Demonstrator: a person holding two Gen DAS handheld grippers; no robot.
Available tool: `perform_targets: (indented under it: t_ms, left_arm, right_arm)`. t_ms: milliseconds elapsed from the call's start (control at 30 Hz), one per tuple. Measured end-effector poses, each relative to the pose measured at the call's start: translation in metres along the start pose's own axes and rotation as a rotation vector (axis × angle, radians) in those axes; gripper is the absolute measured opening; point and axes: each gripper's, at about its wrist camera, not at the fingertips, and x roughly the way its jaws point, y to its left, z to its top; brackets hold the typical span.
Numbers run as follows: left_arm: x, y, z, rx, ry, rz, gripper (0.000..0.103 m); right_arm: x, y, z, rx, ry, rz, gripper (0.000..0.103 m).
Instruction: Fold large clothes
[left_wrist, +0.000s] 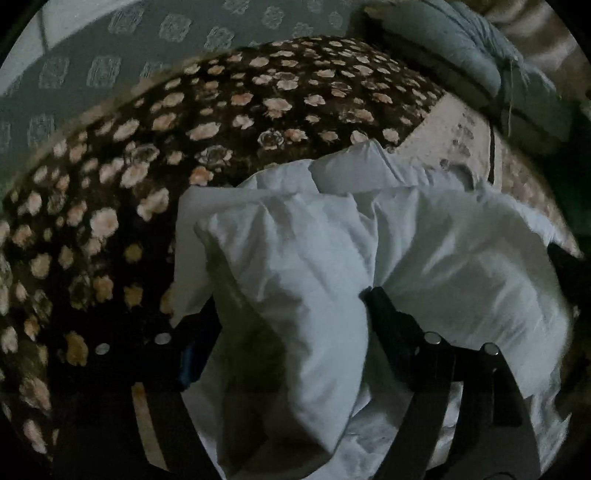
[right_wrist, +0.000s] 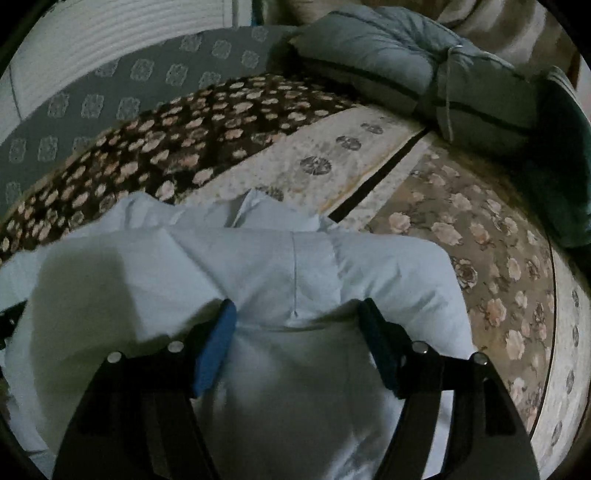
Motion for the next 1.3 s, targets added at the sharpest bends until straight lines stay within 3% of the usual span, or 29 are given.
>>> perform_targets:
  t_ms: [333, 633, 667, 767, 800, 933, 1300]
  left_arm:
    - [0.014, -0.011, -0.004, 0.077, 0.01, 0.081, 0.084]
    - [-0.023, -0.01, -0.003, 0.159, -0.048, 0.105, 0.082]
    - [-0.029, -0.01, -0.004, 0.163, -0.056, 0.096, 0.082]
    - [-0.048, -0.008, -0.013, 0.179, -0.077, 0.064, 0.078]
    - [-0.05, -0.008, -0.015, 0.188, -0.076, 0.064, 0.072]
    - [-0.034, -0.009, -0.025, 0.209, -0.004, 0.061, 0.061]
    - [-0.014, -0.012, -0.033, 0.226, 0.049, 0.091, 0.061]
  right_arm:
    - [0.006, -0.004, -0.003, 0.004, -0.009, 0.025, 0.07]
    - [-0.073, -0.01, -0.039, -0.083, -0.17, 0.053, 0.07]
    - [-0.077, -0.014, -0.046, -0.083, -0.17, 0.056, 0.069]
    - [-0.083, -0.022, -0.056, -0.076, -0.152, 0.079, 0.048]
    - [-0.083, -0.024, -0.061, -0.087, -0.146, 0.07, 0.044]
    - [-0.073, -0.03, -0.075, -0.098, -0.12, 0.082, 0.043]
    - [-0.042, -0.026, -0.082, -0.138, -0.063, 0.069, 0.043]
